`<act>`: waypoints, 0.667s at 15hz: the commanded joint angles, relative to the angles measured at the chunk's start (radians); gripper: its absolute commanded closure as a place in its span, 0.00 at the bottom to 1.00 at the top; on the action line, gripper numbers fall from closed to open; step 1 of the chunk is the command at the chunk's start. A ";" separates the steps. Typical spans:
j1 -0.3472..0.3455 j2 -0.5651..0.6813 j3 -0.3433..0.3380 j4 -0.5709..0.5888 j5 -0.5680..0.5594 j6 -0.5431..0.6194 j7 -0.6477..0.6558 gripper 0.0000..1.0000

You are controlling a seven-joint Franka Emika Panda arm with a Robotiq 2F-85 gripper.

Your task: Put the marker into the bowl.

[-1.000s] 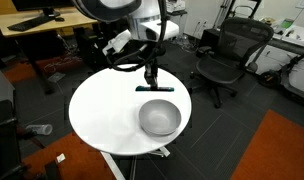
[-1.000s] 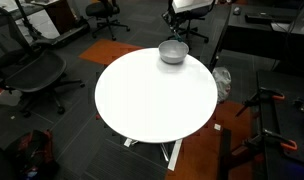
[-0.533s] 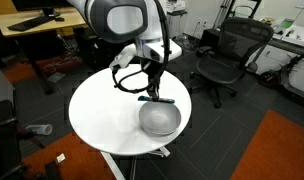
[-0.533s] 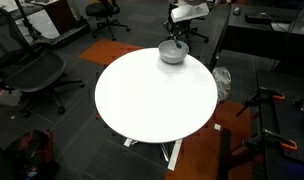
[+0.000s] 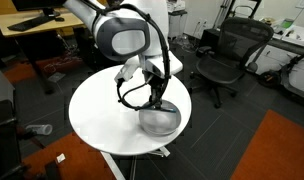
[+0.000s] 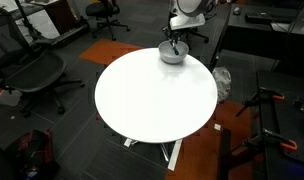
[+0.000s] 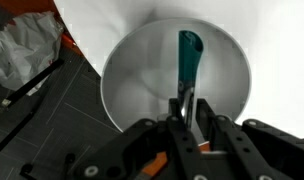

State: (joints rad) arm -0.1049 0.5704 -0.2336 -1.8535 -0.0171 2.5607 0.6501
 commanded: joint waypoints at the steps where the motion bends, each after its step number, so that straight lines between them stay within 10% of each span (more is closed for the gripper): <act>1: -0.003 0.012 -0.002 0.017 0.037 0.019 -0.033 0.43; 7: 0.027 -0.066 -0.012 -0.036 0.012 0.034 -0.034 0.00; 10: 0.041 -0.146 -0.004 -0.079 0.004 0.019 -0.072 0.00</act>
State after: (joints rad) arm -0.0867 0.5330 -0.2333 -1.8547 -0.0133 2.5867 0.6268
